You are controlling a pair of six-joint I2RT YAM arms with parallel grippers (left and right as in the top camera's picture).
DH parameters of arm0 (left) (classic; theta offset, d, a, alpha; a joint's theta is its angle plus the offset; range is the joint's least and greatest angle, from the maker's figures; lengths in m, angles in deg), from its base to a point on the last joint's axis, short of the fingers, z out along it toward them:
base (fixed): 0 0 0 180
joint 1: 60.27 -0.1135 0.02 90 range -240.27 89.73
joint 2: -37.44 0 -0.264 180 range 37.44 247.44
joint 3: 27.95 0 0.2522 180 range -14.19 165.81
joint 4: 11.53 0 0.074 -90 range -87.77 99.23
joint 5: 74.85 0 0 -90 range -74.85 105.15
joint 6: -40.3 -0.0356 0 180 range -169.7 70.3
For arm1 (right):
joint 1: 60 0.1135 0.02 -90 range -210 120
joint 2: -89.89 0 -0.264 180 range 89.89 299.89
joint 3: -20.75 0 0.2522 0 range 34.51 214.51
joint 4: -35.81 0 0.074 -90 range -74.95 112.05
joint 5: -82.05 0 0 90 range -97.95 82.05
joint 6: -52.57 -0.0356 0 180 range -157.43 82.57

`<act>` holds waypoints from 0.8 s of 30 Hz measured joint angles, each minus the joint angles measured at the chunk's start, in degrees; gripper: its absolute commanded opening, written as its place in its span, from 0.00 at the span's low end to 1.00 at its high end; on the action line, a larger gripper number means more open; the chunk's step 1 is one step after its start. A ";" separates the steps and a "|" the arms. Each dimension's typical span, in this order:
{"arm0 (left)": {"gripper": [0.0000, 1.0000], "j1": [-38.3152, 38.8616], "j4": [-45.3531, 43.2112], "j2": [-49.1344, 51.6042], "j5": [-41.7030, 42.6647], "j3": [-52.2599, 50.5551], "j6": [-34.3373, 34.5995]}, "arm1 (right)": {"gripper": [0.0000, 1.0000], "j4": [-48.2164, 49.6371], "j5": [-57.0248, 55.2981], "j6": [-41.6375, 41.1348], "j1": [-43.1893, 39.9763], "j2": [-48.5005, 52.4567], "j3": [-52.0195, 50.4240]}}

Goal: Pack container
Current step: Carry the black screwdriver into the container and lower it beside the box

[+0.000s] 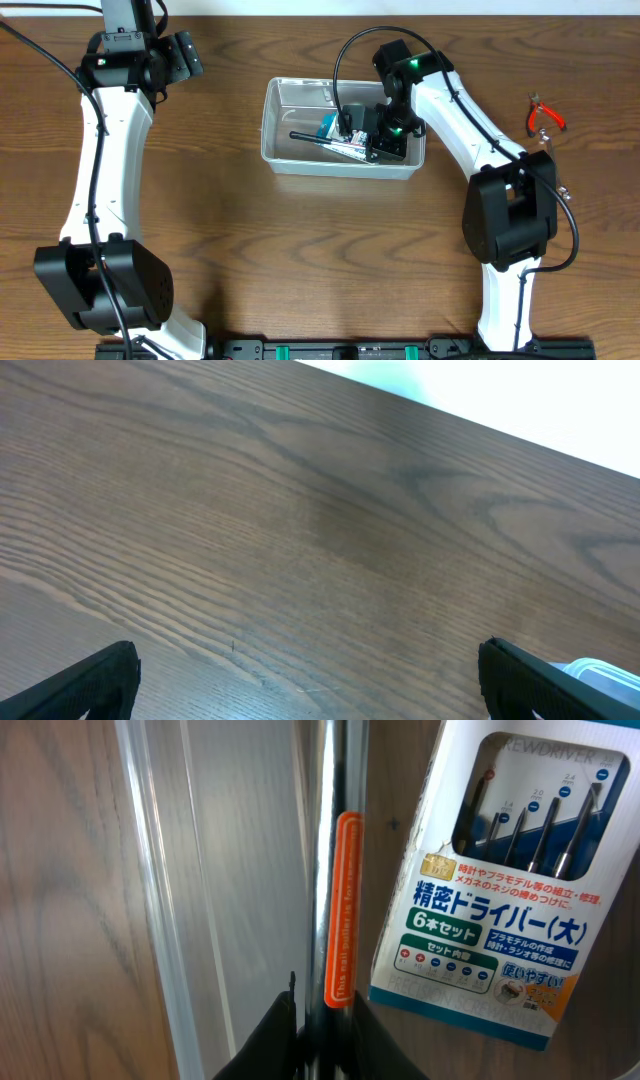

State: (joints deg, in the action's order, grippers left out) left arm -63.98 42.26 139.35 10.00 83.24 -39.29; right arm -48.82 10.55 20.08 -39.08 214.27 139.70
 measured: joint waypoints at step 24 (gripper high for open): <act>0.98 0.00 0.00 0.00 0.00 0.00 0.00 | 0.61 1.29 0.20 -3.69 0.00 0.00 -0.04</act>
State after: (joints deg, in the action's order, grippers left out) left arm -63.98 42.26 139.35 10.00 83.24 -39.29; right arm -47.53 10.75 16.39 -39.08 214.27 139.65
